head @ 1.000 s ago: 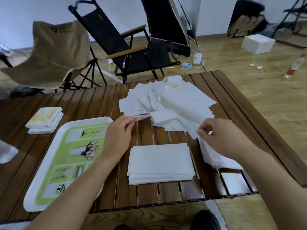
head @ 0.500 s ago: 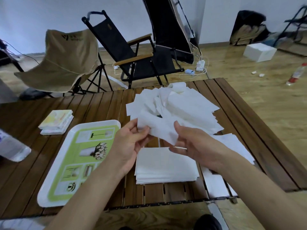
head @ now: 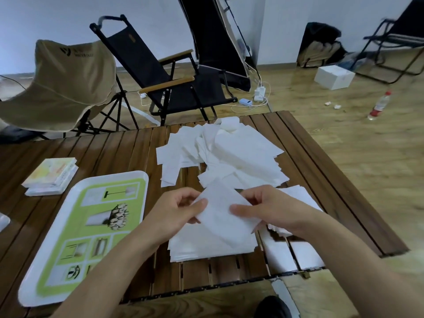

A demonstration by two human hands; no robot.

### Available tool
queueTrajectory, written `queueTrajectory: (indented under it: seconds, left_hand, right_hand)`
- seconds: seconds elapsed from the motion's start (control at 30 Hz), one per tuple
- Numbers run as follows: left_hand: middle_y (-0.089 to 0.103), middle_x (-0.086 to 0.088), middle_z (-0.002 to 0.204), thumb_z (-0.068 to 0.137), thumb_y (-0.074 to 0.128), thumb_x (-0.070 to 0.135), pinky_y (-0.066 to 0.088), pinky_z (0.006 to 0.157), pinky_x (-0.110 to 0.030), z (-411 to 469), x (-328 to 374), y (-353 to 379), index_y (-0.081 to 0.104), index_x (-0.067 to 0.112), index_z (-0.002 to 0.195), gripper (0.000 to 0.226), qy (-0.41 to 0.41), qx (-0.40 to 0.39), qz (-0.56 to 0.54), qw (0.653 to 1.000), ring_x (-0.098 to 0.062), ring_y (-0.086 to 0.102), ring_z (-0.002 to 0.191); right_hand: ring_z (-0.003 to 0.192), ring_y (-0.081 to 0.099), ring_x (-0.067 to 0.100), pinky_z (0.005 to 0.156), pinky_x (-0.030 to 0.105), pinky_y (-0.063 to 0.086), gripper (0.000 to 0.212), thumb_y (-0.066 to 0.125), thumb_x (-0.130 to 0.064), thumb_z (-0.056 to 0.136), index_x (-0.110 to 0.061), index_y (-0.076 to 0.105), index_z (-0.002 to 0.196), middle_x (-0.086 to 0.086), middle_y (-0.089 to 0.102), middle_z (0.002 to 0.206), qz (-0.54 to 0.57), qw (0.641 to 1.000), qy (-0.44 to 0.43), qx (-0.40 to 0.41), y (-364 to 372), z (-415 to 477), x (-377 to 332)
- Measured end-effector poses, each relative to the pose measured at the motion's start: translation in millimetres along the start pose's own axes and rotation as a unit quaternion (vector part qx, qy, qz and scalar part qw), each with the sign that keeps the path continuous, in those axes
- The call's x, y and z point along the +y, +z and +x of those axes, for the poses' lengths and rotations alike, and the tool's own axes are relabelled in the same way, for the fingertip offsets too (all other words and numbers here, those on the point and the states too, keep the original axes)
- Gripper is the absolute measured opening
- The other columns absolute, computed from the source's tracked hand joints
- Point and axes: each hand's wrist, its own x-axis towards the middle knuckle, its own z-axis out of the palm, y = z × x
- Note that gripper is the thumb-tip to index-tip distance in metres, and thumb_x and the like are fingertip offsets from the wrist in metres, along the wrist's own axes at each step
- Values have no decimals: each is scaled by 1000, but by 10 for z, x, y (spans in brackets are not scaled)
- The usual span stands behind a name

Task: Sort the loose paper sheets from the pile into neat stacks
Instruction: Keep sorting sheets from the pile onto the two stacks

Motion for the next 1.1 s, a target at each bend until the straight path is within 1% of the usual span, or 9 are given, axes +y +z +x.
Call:
queueTrajectory:
  seconds: [0.1, 0.2, 0.33, 0.5, 0.67, 0.83, 0.93, 1.03, 1.1]
  left_hand:
    - [76, 0, 84, 98, 66, 24, 61, 83, -35, 38, -47, 1, 75, 20, 99, 10, 5, 32, 51, 998, -16, 75, 78]
    - [76, 6, 81, 100, 63, 25, 60, 83, -35, 51, -102, -3, 74, 23, 97, 12, 14, 20, 112, 993, -11, 74, 75]
    - [76, 9, 79, 101, 62, 24, 58, 80, -31, 82, -133, 6, 72, 25, 96, 12, 24, 28, 161, 986, -6, 72, 71]
    - [74, 10, 78, 101, 60, 23, 50, 70, -20, 162, -277, -58, 68, 29, 97, 11, 31, 70, 214, 974, -1, 69, 71]
    - [59, 12, 109, 101, 57, 23, 47, 80, -22, 408, -605, -245, 63, 30, 107, 11, 78, 146, 344, 924, -9, 60, 101]
    - [34, -5, 162, 103, 54, 28, 35, 117, -39, 699, -890, -381, 62, 26, 136, 34, 98, 135, 478, 862, -25, 36, 147]
    - [25, -7, 168, 107, 44, 31, 25, 123, -39, 802, -973, -402, 47, 23, 152, 46, 96, 106, 495, 857, -25, 25, 154]
    - [32, -3, 165, 109, 39, 30, 23, 123, -35, 843, -936, -376, 37, 15, 157, 50, 93, 105, 500, 855, -21, 28, 153]
    - [46, -3, 156, 108, 45, 27, 30, 118, -30, 818, -880, -342, 46, 12, 151, 46, 122, 134, 468, 865, -19, 41, 144]
  right_hand:
    - [80, 74, 26, 67, 33, 63, 16, 69, -21, 97, -5, 71, 93, 14, 72, 88, -51, 984, 3, 172, -355, -89, 206]
    - [85, 70, 30, 70, 40, 65, 14, 68, -14, 96, 0, 69, 96, 18, 71, 97, 18, 946, 69, 317, -723, -124, 542]
    - [85, 68, 26, 64, 35, 63, 19, 70, -9, 95, 7, 67, 104, 17, 69, 103, 133, 939, 134, 288, -794, -85, 784]
    - [100, 70, 32, 69, 40, 64, 19, 71, -8, 94, 6, 68, 107, 17, 71, 110, 151, 943, 137, 264, -729, -20, 789]
    - [99, 69, 45, 80, 66, 58, 30, 76, -22, 83, 4, 70, 95, 26, 71, 102, -21, 938, 180, 296, -716, 19, 906]
    - [87, 66, 35, 74, 52, 61, 27, 75, -22, 87, -2, 61, 96, 14, 65, 87, -144, 923, 192, 302, -674, 14, 808]
    - [92, 64, 27, 67, 33, 49, 48, 74, -32, 88, -7, 50, 122, 9, 65, 105, -221, 909, 214, 281, -627, -25, 716]
    - [106, 57, 34, 80, 39, 46, 56, 71, -36, 89, -5, 46, 127, 10, 57, 112, -292, 882, 183, 321, -583, -88, 623]
    - [118, 50, 36, 89, 41, 43, 54, 68, -34, 92, -6, 46, 132, 12, 54, 122, -313, 869, 153, 352, -532, -124, 515]
